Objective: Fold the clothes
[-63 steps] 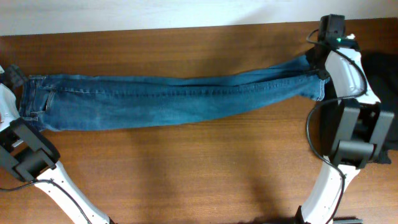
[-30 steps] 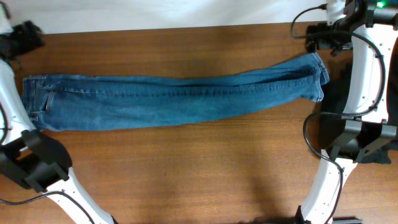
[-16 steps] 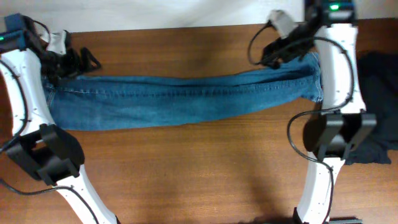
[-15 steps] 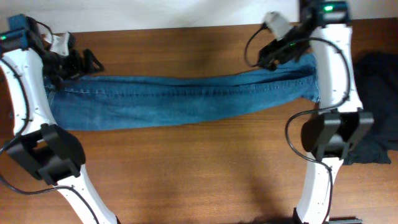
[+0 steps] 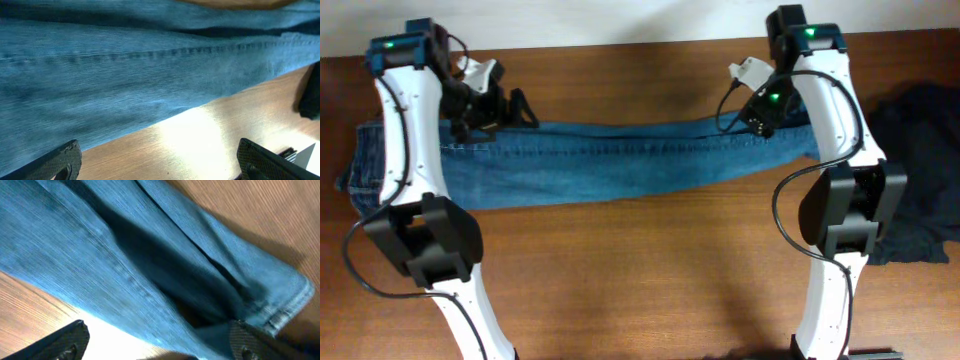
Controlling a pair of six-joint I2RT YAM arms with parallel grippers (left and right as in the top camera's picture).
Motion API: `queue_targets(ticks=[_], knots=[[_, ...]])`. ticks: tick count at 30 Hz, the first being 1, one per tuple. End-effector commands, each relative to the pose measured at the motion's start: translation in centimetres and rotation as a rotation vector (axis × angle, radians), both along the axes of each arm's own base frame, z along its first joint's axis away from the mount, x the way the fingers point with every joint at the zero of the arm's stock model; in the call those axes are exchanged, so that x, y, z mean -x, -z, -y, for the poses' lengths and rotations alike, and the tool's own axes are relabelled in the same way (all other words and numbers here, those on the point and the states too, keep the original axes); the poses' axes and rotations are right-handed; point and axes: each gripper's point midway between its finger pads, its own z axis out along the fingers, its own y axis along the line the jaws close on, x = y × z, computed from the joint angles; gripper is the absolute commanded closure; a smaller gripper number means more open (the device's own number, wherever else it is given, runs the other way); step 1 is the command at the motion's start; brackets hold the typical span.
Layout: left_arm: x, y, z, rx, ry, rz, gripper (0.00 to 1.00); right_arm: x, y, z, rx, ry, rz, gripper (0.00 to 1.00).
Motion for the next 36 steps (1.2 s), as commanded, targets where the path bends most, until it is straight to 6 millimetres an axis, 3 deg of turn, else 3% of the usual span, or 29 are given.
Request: queue_targets(ticks=[1, 7, 13, 26, 36], knots=[[0.1, 0.5, 1.1, -0.048, 0.057, 0.001, 0.01, 0.3, 0.2, 1.7, -0.010, 0.031, -0.012, 0.04], [-0.1, 0.7, 2.8, -0.052, 0.096, 0.014, 0.01, 0.3, 0.8, 2.7, -0.017, 0.028, -0.016, 0.02], [-0.2, 0.7, 3.7, -0.053, 0.118, 0.020, 0.01, 1.0, 3.4, 2.3, -0.036, -0.009, -0.057, 0.01], [-0.5, 0.9, 3.9, -0.053, 0.121, 0.030, 0.01, 1.6, 5.4, 2.1, -0.044, -0.011, -0.100, 0.00], [-0.2, 2.6, 3.9, -0.050, 0.122, -0.002, 0.01, 1.3, 7.9, 2.2, -0.044, -0.010, -0.129, 0.14]])
